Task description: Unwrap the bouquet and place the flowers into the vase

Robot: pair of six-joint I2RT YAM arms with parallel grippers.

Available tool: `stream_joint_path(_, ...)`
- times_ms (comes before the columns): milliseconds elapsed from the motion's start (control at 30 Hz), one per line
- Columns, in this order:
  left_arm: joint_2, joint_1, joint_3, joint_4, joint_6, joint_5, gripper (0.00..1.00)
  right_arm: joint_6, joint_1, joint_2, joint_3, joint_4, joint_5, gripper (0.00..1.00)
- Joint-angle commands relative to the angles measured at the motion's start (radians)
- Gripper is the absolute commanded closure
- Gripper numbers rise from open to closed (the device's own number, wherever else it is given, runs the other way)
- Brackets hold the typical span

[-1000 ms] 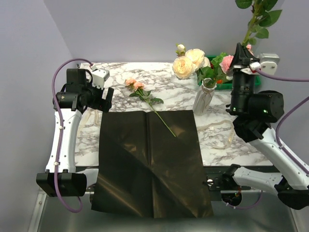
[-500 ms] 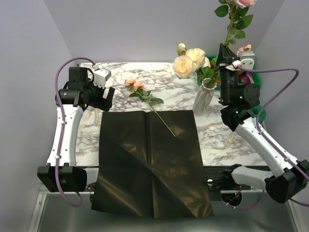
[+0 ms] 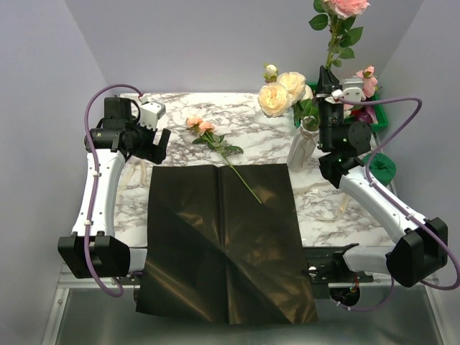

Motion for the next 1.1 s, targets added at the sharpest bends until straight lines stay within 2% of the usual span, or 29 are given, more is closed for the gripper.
stream_joint_path(0, 0.013, 0.011, 0.004, 0.018, 0.006, 0.033, 0.01, -0.020, -0.010, 0.016, -0.051, 0.080, -0.017, 0.99)
stream_joint_path(267, 0.003, 0.016, -0.001, 0.014, 0.015, 0.023, 0.01, 0.003, -0.010, 0.028, -0.145, 0.108, 0.004, 0.99)
stream_joint_path(433, -0.008, 0.020, 0.002, 0.007, 0.015, 0.024, 0.01, 0.065, -0.010, -0.035, -0.192, 0.023, 0.026, 0.97)
stream_joint_path(467, -0.013, 0.022, 0.004, 0.005, 0.014, 0.029, 0.01, 0.088, -0.010, -0.049, -0.199, -0.012, 0.032, 0.84)
stream_joint_path(533, -0.016, 0.022, 0.008, 0.001, 0.012, 0.032, 0.01, 0.105, -0.010, -0.093, -0.211, -0.061, 0.027, 0.66)
stream_joint_path(567, -0.022, 0.022, 0.011, 0.001, 0.011, 0.036, 0.01, 0.131, -0.010, -0.110, -0.209, -0.129, 0.023, 0.51)
stream_joint_path(633, -0.027, 0.022, 0.013, -0.004, 0.008, 0.037, 0.01, 0.168, -0.009, -0.166, -0.212, -0.203, 0.021, 0.40)
stream_joint_path(667, -0.031, 0.020, 0.013, -0.004, 0.008, 0.037, 0.01, 0.206, -0.009, -0.190, -0.222, -0.268, 0.023, 0.31)
stream_joint_path(800, -0.047, 0.022, 0.007, -0.010, 0.002, 0.047, 0.01, 0.302, -0.004, -0.294, -0.265, -0.423, 0.027, 0.22)
stream_joint_path(1000, -0.056, 0.022, 0.013, -0.025, 0.000, 0.053, 0.01, 0.429, 0.036, -0.475, -0.330, -0.633, 0.065, 0.21)
stream_joint_path(1067, -0.059, 0.022, 0.016, -0.028, 0.000, 0.056, 0.01, 0.420, 0.097, -0.513, -0.350, -0.682, 0.082, 0.21)
